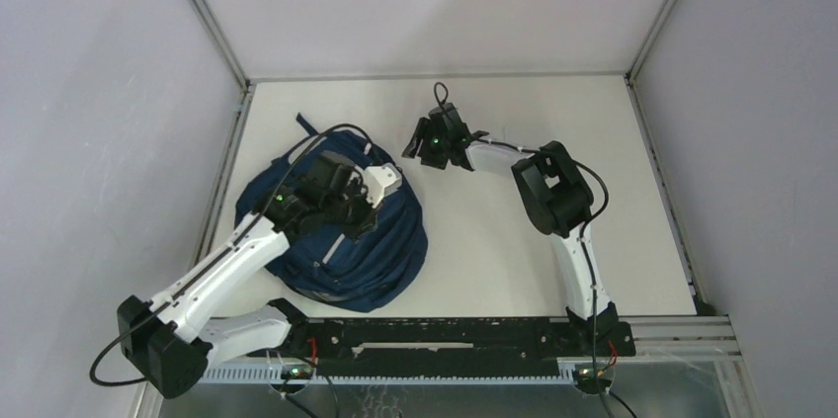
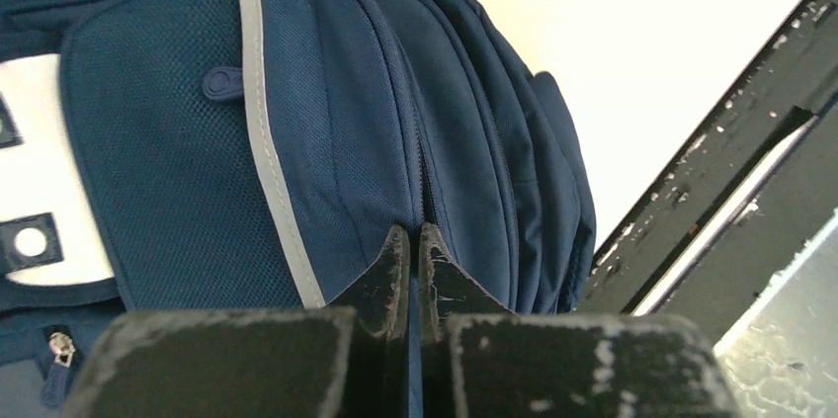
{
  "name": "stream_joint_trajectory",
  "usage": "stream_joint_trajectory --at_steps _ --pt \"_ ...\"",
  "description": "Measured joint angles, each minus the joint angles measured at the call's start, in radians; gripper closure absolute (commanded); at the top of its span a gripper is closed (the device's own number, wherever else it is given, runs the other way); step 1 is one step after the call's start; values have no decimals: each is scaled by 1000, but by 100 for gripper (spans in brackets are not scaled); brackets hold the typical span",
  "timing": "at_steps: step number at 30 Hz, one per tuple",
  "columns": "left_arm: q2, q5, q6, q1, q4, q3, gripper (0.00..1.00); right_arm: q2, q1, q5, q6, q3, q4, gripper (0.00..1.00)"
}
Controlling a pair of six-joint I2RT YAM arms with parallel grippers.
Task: Pack the student bag
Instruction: Move the student bag to the center of the board, then adjust the student bag at the center of the board.
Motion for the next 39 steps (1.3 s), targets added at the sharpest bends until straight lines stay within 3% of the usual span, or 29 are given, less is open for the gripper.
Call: stream_joint_trajectory --at_steps 8,14,23,31,35,39 --pt "24 9 -8 -13 10 0 100 -3 -39 -11 -19 -16 7 32" --pt "-69 -74 -8 4 3 0 100 11 -41 -27 -51 58 -56 32" --pt "-331 -210 -29 116 29 -15 100 45 -37 -55 -78 134 -85 32" --pt "-484 -227 -81 276 103 -50 100 58 -11 -55 -90 142 -98 33" --pt "-516 -227 -95 296 117 -61 100 61 28 -59 -104 164 -105 38" --pt "-517 -227 -96 303 121 -61 100 61 61 -98 -101 165 -96 54"
